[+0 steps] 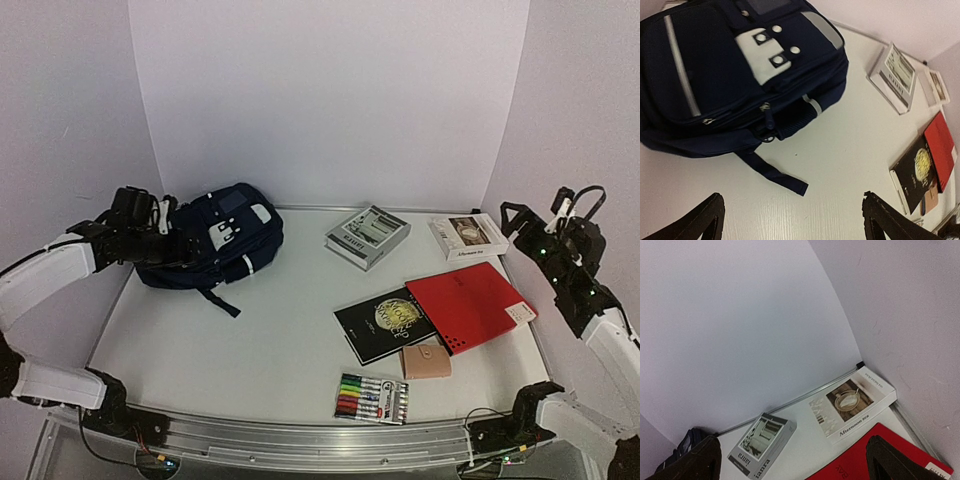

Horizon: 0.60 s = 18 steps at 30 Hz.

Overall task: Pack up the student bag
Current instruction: Move the student bag to the center of the board.

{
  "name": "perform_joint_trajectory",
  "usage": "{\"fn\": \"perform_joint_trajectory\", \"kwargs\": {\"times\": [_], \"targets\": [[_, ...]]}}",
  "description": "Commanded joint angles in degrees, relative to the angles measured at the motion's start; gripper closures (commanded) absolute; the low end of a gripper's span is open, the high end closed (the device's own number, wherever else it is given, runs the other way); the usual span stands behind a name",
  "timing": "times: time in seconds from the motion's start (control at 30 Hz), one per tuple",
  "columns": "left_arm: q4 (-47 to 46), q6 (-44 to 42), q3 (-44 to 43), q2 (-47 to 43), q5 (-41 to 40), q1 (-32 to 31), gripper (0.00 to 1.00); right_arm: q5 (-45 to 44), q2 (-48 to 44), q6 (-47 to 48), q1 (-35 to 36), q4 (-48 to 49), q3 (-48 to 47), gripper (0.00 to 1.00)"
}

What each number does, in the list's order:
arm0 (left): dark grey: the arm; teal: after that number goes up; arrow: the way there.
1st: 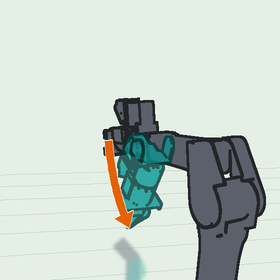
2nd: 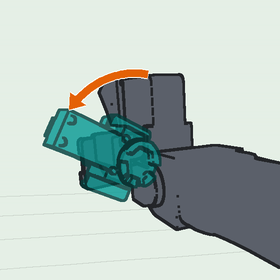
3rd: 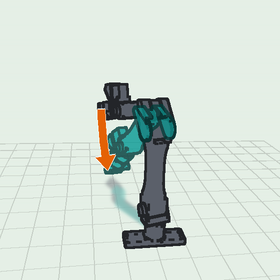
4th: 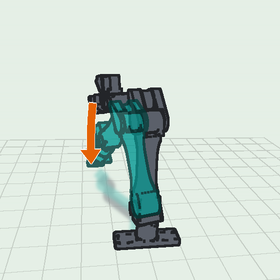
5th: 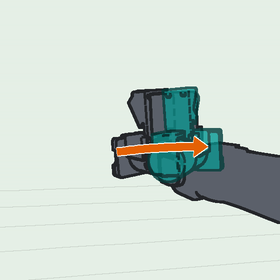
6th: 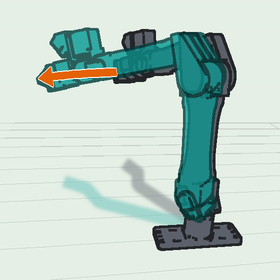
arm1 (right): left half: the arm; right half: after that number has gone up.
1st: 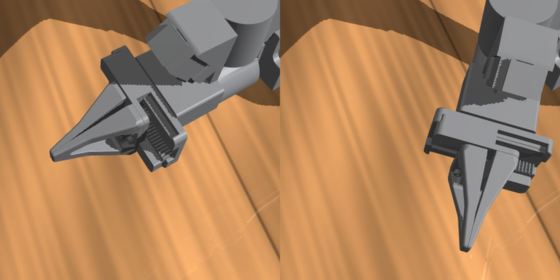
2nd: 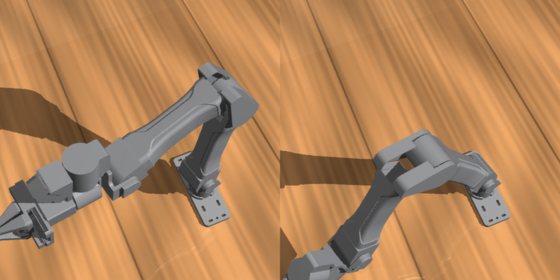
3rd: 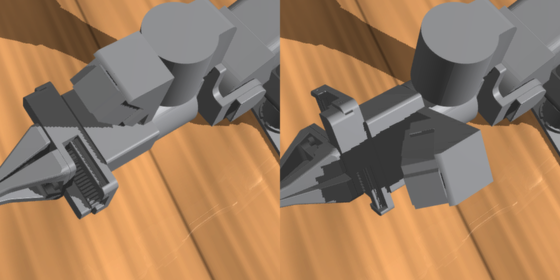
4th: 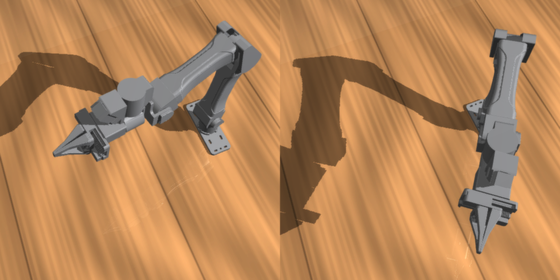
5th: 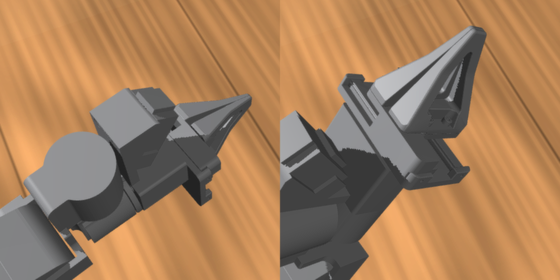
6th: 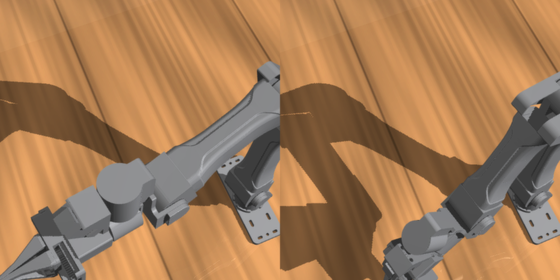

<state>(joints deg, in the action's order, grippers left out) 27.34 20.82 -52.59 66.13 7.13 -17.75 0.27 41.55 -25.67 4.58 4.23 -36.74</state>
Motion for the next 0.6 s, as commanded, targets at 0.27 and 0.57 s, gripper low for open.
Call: {"fn": "perform_joint_trajectory", "kwargs": {"times": [0.27,0.57], "targets": [[-2.86,-17.62,-14.83,33.47,-30.83,-15.94,0.02,18.63,8.46,-3.46,0.45,-4.13,-2.8,0.02],[-10.94,-20.72,-16.45,40.36,-36.85,-16.09,0.05,19.01,9.27,-2.47,0.48,-5.93,-2.26,0.02]]}}
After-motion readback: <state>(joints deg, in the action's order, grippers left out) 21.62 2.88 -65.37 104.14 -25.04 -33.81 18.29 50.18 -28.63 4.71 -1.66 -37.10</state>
